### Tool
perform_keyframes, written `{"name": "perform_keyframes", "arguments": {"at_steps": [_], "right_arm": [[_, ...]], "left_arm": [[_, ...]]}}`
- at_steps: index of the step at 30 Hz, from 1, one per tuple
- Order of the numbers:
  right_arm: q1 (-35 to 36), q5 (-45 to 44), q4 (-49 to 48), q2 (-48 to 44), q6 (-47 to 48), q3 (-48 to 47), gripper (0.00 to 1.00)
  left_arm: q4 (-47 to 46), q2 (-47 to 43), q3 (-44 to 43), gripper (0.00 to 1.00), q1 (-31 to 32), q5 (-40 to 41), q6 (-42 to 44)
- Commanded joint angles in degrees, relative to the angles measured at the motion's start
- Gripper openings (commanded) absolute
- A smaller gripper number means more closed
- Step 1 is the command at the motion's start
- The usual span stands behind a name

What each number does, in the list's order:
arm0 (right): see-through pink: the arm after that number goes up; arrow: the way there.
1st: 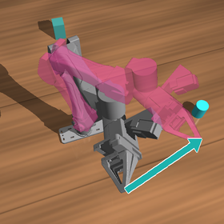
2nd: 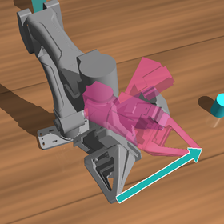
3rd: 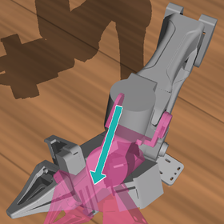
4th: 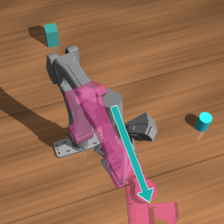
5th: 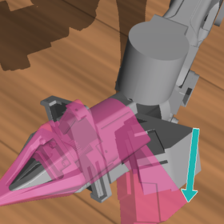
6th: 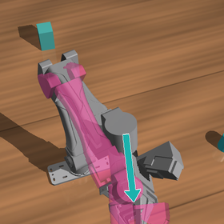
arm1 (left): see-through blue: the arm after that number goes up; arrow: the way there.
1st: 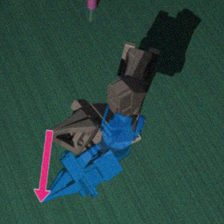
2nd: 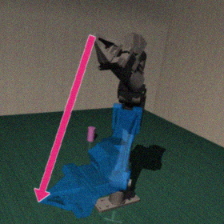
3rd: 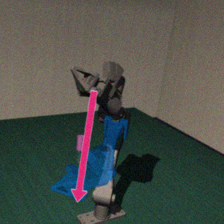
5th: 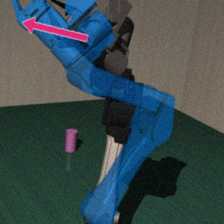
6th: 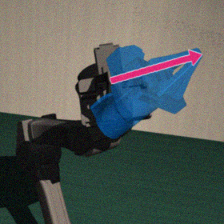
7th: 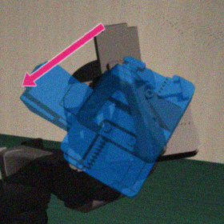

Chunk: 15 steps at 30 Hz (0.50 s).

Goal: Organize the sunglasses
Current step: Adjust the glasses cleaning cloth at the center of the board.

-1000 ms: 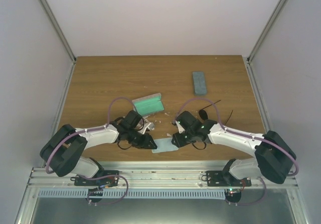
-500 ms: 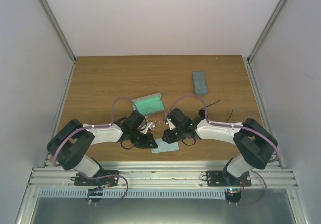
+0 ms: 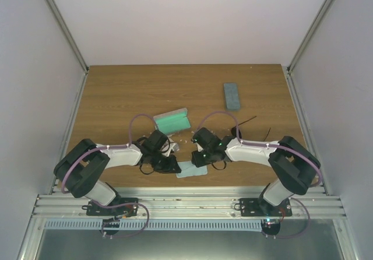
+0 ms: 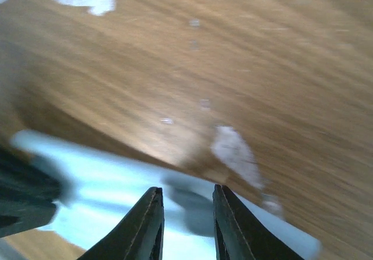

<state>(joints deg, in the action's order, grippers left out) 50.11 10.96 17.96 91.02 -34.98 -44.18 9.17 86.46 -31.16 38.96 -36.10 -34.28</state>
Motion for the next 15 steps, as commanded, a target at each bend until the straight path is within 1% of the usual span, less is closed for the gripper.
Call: {"name": "perform_keyframes", "arguments": {"at_steps": [1,5,7,10,15], "right_arm": [[-0.1,-16.5,11.3,-1.8,-2.9,-0.2,0.25],[0.0,-25.7,16.0,-3.6,-5.4,-1.3,0.3],[0.3,-26.2,16.3,-5.1,-5.4,-1.6,0.32],[1.0,-23.0,14.4,-7.6,-3.8,-2.1,0.36],[1.5,-11.7,7.5,-8.6,-2.1,-0.5,0.35]], "left_arm": [[3.1,-0.2,1.3,0.12,0.4,3.4,0.8],[3.2,-1.4,0.4,0.13,0.6,2.4,1.0],[2.7,-2.4,-0.3,0.13,0.7,1.6,0.8],[1.5,-3.9,-1.7,0.14,0.9,0.7,0.0],[-1.6,-4.1,-3.7,0.11,0.9,3.4,-3.1]]}}
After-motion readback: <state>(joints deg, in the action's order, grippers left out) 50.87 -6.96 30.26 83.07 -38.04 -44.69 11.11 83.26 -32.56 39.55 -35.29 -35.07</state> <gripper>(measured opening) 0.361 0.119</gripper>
